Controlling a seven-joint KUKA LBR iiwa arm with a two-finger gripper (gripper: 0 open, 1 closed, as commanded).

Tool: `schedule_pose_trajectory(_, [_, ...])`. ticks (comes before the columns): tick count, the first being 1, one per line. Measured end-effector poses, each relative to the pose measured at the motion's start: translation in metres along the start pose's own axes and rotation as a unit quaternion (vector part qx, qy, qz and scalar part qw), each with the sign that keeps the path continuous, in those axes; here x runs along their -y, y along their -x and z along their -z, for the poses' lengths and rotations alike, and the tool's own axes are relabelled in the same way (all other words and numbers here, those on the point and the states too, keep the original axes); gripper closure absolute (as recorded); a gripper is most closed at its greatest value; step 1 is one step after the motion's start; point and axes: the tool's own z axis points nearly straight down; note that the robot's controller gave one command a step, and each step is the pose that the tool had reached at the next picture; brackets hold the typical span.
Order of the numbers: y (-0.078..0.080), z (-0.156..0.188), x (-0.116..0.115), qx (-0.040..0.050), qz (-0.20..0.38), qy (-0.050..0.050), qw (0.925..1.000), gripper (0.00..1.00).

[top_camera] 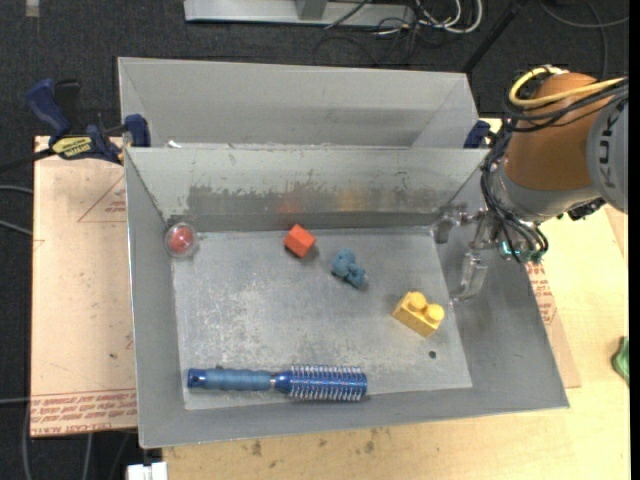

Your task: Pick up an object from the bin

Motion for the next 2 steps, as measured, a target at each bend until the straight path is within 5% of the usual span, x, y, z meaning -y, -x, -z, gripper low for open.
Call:
schedule_pose_trajectory(1, [-0.045,0.040,-0.043,0.0036,0.064,0.000,0.9979,0.00])
schedule_pose_trajectory(2, [-0.059,-0.064,-0.025,-0.0003,0.078,0.000,0.9970,0.00])
